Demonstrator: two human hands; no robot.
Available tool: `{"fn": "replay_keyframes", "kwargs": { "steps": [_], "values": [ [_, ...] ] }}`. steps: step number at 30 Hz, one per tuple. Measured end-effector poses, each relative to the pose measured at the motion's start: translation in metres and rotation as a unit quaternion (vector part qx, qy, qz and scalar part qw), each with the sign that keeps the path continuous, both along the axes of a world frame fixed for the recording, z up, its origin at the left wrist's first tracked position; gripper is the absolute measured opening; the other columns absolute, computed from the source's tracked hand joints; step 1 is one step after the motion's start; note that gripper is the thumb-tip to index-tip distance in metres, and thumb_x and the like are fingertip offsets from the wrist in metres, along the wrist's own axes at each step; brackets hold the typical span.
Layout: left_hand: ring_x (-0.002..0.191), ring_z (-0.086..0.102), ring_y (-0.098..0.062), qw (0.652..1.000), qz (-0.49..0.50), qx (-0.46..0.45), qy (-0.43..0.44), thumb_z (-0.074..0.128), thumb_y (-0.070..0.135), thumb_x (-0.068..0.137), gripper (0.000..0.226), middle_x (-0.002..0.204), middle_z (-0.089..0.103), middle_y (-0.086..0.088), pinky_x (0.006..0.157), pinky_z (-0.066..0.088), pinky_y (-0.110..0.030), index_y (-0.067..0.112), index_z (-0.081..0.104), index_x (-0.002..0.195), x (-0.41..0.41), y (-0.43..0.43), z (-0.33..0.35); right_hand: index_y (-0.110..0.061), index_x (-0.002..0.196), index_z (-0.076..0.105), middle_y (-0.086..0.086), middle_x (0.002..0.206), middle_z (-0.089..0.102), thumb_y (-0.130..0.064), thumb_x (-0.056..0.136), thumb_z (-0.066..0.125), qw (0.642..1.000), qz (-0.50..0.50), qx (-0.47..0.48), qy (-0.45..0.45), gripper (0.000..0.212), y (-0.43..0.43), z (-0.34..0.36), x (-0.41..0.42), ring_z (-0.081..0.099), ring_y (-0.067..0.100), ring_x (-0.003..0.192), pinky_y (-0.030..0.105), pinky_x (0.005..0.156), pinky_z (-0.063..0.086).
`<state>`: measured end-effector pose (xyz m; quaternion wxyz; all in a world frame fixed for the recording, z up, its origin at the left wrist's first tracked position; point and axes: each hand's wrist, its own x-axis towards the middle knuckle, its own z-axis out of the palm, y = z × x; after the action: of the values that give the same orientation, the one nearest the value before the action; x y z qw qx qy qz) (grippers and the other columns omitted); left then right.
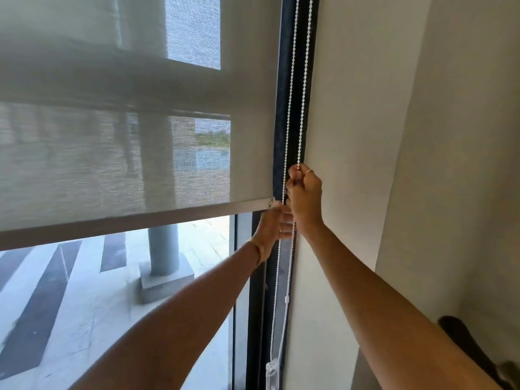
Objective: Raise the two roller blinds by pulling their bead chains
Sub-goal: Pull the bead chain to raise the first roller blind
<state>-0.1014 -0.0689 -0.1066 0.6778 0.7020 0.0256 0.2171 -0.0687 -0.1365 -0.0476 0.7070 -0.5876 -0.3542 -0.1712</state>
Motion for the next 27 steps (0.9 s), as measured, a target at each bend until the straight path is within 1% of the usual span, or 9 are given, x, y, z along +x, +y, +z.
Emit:
{"fn": "replay_keyframes", "kwargs": {
  "steps": [2,4,6,8,12,15,19,23,27],
  "values": [
    [0.08,0.061,-0.017,0.999,0.007,-0.007,-0.05,0.024,0.035,0.099,0.042,0.082,0.064,-0.002,0.076,0.049,-0.031,0.017,0.06,0.09,0.007,0.0,0.045,-0.021,0.071,0.051,0.0,0.066,0.053,-0.009,0.093,0.047,1.0,-0.006,0.001,-0.007,0.026,-0.002,-0.002,0.0,0.055,0.018,0.068,0.034,0.069,0.051],
    [0.073,0.059,-0.014,0.994,-0.003,-0.026,-0.103,0.021,0.037,0.1,0.047,0.081,0.063,-0.003,0.074,0.049,-0.03,0.012,0.061,0.096,0.013,0.001,0.085,-0.013,0.073,0.053,0.01,0.069,0.056,-0.015,0.089,0.045,1.0,0.011,0.009,-0.006,0.018,-0.003,-0.006,0.001,0.056,0.027,0.068,0.039,0.066,0.052],
    [0.079,0.064,-0.018,0.991,-0.029,-0.028,-0.131,0.019,0.04,0.1,0.053,0.091,0.067,-0.005,0.08,0.053,-0.034,0.005,0.057,0.113,0.018,0.0,0.123,-0.019,0.07,0.051,0.002,0.063,0.051,-0.018,0.085,0.043,1.0,0.013,0.012,0.0,0.017,-0.007,-0.007,0.003,0.048,0.018,0.059,0.03,0.057,0.042],
    [0.082,0.066,-0.02,0.987,-0.054,-0.023,-0.15,0.017,0.043,0.1,0.056,0.096,0.066,-0.006,0.076,0.056,-0.035,0.005,0.053,0.119,0.017,-0.005,0.158,-0.028,0.065,0.046,-0.008,0.061,0.046,-0.013,0.09,0.044,1.0,0.011,0.012,0.003,0.029,-0.011,-0.007,0.003,0.043,0.009,0.056,0.022,0.056,0.036],
    [0.076,0.065,-0.018,0.982,-0.063,-0.007,-0.178,0.014,0.046,0.099,0.053,0.092,0.065,-0.004,0.064,0.053,-0.03,0.015,0.057,0.098,0.007,-0.019,0.216,-0.028,0.062,0.046,-0.017,0.056,0.046,-0.002,0.092,0.045,1.0,0.009,0.006,0.012,0.04,-0.019,-0.019,-0.005,0.045,0.0,0.049,0.012,0.053,0.033],
    [0.07,0.064,-0.017,0.979,-0.046,-0.02,-0.198,0.016,0.044,0.1,0.052,0.086,0.066,-0.004,0.061,0.052,-0.029,0.015,0.058,0.092,0.002,-0.027,0.244,-0.029,0.057,0.042,-0.018,0.044,0.048,-0.001,0.091,0.044,0.999,0.011,-0.006,0.038,0.045,-0.021,-0.042,-0.008,0.042,0.002,0.043,0.014,0.051,0.03],
    [0.055,0.057,-0.013,0.977,-0.05,-0.037,-0.204,0.022,0.041,0.101,0.048,0.077,0.063,-0.002,0.052,0.048,-0.025,0.012,0.059,0.092,-0.002,-0.036,0.262,-0.026,0.054,0.04,-0.013,0.041,0.041,0.003,0.089,0.045,0.996,0.024,-0.026,0.084,0.046,-0.023,-0.084,-0.013,0.033,0.003,0.041,0.022,0.05,0.027],
    [0.037,0.027,-0.004,0.971,0.01,-0.008,-0.239,0.027,0.035,0.101,0.044,0.056,0.038,0.006,0.035,0.024,-0.017,0.01,0.062,0.1,-0.002,-0.039,0.25,-0.03,0.053,0.049,-0.013,0.046,0.042,0.003,0.091,0.041,0.99,0.046,-0.04,0.13,0.051,-0.023,-0.12,-0.021,0.034,0.001,0.043,0.018,0.049,0.028],
    [0.033,0.024,-0.003,0.968,0.063,-0.009,-0.242,0.029,0.026,0.1,0.039,0.047,0.033,0.007,0.033,0.02,-0.015,0.018,0.048,0.067,0.001,-0.038,0.212,-0.03,0.053,0.053,-0.005,0.055,0.037,0.001,0.093,0.039,0.976,0.083,-0.048,0.195,0.053,-0.023,-0.15,-0.025,0.028,0.004,0.04,0.016,0.04,0.025]
  ]
}}
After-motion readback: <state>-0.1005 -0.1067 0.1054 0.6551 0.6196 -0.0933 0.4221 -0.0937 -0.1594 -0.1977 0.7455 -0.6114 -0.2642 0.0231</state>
